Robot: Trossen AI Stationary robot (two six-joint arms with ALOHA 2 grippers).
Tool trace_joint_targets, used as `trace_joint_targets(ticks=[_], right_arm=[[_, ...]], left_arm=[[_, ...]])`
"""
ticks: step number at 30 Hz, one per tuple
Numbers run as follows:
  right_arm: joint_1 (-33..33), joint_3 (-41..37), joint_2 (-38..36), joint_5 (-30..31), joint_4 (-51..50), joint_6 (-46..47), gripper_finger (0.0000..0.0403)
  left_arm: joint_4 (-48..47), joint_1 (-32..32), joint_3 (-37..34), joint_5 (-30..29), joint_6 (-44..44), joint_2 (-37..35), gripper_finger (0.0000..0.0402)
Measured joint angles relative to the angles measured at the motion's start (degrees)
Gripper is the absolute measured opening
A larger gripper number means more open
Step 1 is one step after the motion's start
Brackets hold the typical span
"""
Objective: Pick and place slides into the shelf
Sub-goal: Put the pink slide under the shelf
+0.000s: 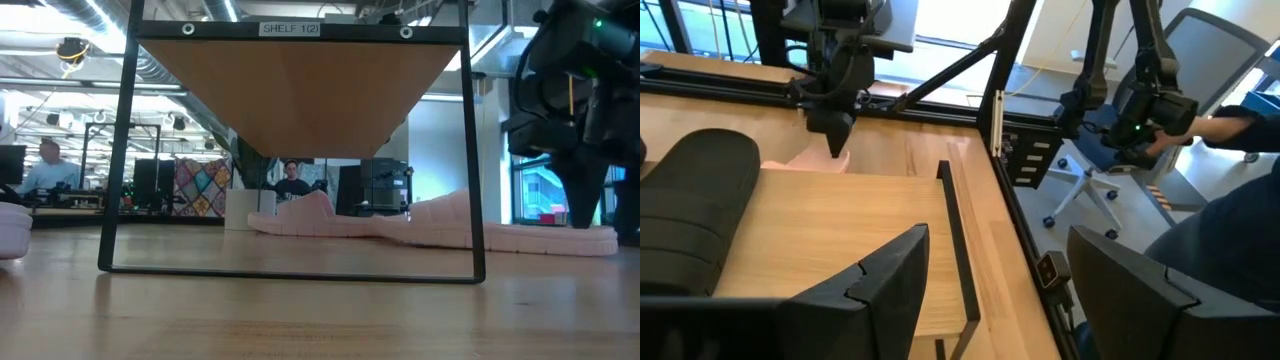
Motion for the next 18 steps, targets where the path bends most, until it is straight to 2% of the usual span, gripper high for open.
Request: trace_joint_targets(ticks=[4, 13, 18], right_arm=[[0.02, -1.19, -0.11, 0.61, 1.38, -0.29, 0.0136], [-0.09, -1.28, 0.0, 6.11, 3.26, -5.74, 0.0021], [-1.41, -1.28, 0.05, 10.8, 6.44, -6.35, 0.0016]], left_arm=[[0.01, 0.02, 0.0, 0.0, 0.01, 0.0, 0.0228], [0.06, 0.0, 0.0, -0.17, -0.02, 0.0, 0.0228], [0.22, 0.0, 0.0, -0.22, -0.07, 0.0, 0.0228]])
